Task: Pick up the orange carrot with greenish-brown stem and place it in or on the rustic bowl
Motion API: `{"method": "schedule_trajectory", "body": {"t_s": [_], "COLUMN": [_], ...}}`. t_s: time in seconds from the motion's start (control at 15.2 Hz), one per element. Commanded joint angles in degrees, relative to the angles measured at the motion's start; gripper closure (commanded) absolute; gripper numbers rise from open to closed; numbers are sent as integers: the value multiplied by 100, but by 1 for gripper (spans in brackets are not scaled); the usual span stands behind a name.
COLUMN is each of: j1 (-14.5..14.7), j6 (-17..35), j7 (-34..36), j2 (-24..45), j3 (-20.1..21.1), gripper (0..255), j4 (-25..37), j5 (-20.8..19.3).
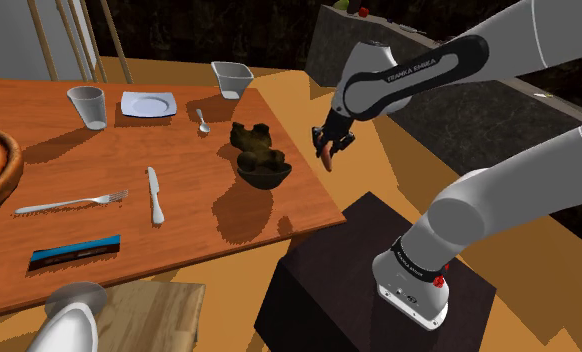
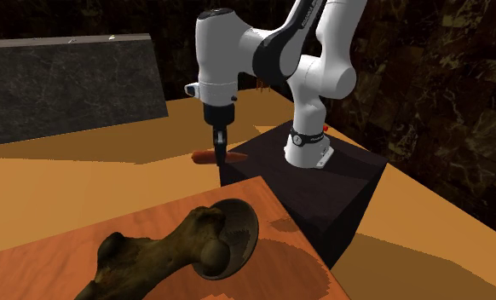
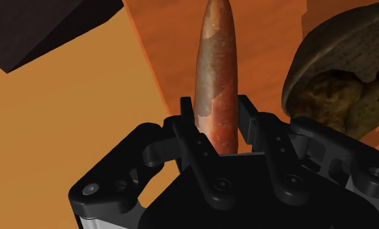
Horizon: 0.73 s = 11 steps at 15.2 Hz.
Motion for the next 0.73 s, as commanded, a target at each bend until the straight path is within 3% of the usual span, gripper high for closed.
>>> {"method": "schedule_trajectory", "body": {"t_s": [0.0, 0.66], "j1": [114, 598], "j6": [-20, -65], "j7": [237, 1719], "j2": [141, 1367], "j3": [173, 1128], "gripper": [255, 255], "j4": [159, 1424], "j5": [62, 25]}}
